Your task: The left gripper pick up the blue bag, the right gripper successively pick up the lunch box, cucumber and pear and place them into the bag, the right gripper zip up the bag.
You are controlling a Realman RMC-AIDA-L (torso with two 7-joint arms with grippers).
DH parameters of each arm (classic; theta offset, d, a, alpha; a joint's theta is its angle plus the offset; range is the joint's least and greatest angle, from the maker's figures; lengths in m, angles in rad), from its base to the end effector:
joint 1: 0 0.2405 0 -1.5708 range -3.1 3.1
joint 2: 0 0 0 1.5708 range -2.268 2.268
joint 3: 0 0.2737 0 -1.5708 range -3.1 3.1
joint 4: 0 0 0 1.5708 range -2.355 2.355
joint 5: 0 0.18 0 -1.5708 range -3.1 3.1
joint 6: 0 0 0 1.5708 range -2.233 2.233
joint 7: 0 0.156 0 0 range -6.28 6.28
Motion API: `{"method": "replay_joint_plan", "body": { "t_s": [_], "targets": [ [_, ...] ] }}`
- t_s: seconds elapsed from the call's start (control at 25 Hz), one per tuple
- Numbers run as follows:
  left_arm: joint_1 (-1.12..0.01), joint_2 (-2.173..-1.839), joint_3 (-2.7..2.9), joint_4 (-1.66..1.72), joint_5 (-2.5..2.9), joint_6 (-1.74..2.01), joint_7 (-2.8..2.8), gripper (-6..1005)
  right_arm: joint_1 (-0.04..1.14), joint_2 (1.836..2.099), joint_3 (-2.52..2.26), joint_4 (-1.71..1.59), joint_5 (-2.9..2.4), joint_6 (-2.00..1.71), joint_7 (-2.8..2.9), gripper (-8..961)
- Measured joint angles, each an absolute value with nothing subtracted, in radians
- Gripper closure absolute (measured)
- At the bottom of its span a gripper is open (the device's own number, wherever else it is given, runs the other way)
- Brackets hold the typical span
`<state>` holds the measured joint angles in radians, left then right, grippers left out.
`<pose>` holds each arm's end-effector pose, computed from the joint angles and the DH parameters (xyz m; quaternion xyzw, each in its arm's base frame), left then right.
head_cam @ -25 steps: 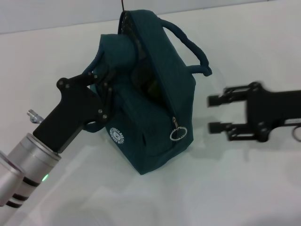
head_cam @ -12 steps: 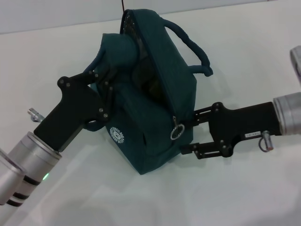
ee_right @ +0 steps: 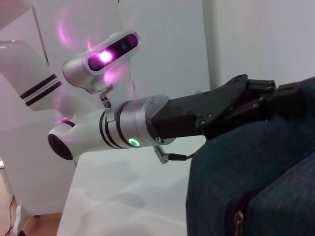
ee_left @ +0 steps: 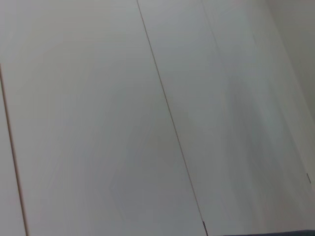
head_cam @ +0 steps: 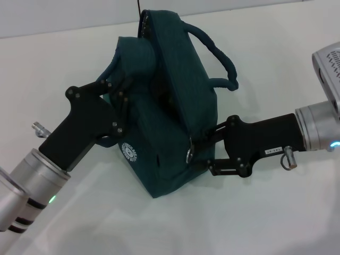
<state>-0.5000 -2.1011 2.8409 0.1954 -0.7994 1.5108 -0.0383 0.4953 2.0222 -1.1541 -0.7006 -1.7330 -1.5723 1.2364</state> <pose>-0.2143 0.2870 -0.0707 -0.8217 0.0140 -0.4097 0.3961 0.2277 0.2943 -0.0374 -0.9732 0.0627 0.2181 0.0362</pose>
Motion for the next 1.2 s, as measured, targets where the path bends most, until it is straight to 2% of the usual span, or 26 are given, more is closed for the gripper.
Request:
{"method": "replay_joint_plan", "body": {
  "t_s": [0.08, 0.28, 0.76, 1.2],
  "targets": [
    [-0.500, -2.101, 2.841, 0.196, -0.799, 1.511, -0.038, 920, 0.496, 2.022, -1.159, -0.700, -1.733, -1.576, 1.235, 493],
    [-0.505, -2.102, 2.841, 0.198, -0.799, 1.511, -0.038, 917, 0.498, 2.023, -1.187, -0.695, -1.725, -1.574, 1.233, 618],
    [-0.508, -2.101, 2.841, 0.201, -0.799, 1.511, -0.038, 910, 0.493, 2.015, -1.196, -0.677, -1.649, -1.566, 1.221, 681],
    [-0.511, -2.101, 2.841, 0.201, -0.799, 1.511, -0.038, 904, 0.508, 2.020, -1.231, -0.671, -1.653, -1.536, 1.179, 739]
  ]
}}
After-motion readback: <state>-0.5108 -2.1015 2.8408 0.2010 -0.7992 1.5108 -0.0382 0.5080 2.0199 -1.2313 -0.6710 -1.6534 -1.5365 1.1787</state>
